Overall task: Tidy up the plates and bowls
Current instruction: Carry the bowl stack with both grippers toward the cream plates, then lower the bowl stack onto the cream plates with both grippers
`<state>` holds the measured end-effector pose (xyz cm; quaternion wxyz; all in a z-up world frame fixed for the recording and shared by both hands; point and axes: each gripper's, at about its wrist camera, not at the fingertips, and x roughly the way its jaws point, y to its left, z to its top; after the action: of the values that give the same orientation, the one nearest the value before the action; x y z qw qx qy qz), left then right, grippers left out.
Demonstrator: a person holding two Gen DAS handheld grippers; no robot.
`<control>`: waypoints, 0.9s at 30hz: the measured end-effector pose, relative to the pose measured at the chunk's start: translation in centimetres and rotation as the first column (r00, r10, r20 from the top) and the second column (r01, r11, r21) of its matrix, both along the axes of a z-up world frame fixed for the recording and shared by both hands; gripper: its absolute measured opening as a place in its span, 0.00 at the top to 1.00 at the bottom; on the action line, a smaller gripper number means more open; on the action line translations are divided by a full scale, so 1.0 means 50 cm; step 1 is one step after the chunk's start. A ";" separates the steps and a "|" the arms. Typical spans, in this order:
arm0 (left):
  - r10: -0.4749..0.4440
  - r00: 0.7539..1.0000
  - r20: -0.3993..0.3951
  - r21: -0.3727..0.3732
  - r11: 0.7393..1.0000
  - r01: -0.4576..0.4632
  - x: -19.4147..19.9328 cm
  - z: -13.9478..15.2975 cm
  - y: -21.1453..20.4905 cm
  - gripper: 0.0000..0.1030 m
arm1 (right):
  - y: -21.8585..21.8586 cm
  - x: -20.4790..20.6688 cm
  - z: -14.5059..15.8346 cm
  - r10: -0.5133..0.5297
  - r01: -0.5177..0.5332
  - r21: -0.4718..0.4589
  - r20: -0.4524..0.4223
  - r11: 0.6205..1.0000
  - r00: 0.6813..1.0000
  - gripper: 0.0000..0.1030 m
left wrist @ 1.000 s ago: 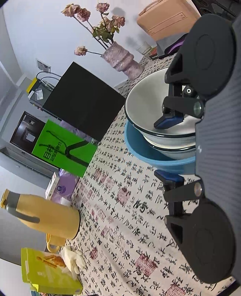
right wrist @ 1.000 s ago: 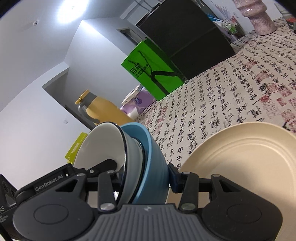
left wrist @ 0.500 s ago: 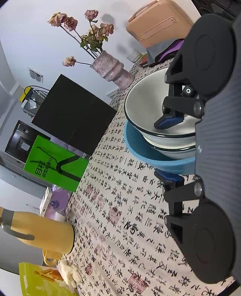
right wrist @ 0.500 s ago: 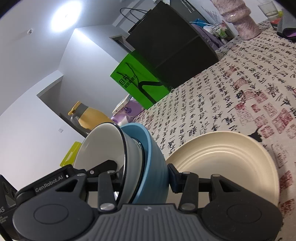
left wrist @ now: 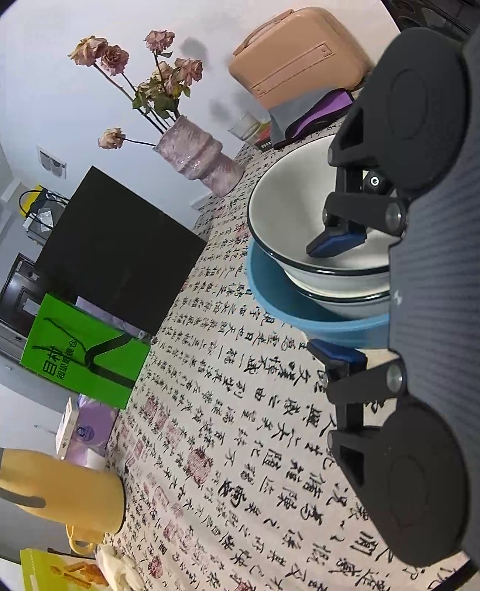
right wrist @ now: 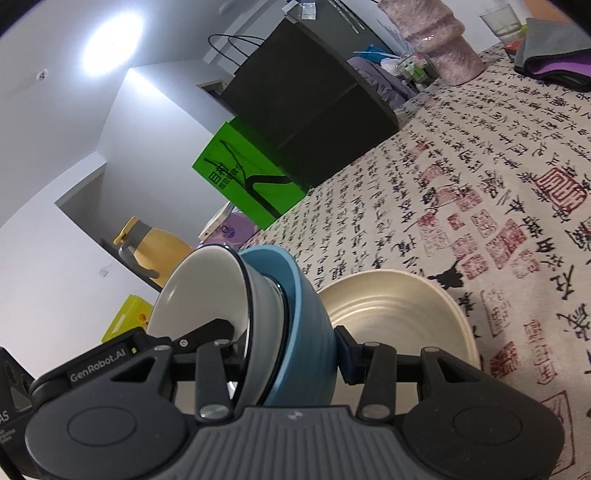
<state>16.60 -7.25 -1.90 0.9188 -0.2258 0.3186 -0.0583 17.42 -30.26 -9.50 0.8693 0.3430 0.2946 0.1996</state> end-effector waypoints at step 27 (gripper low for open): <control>-0.056 0.996 -0.070 -0.039 0.998 0.053 0.025 -0.072 -0.028 0.50 | -0.022 -0.009 -0.041 -0.052 0.049 -0.103 -0.032 0.994 0.998 0.59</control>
<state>17.85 -8.67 -5.49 0.9005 -0.2360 0.3560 -0.0811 16.97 -31.34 -11.53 0.8853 0.3090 0.3104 0.1563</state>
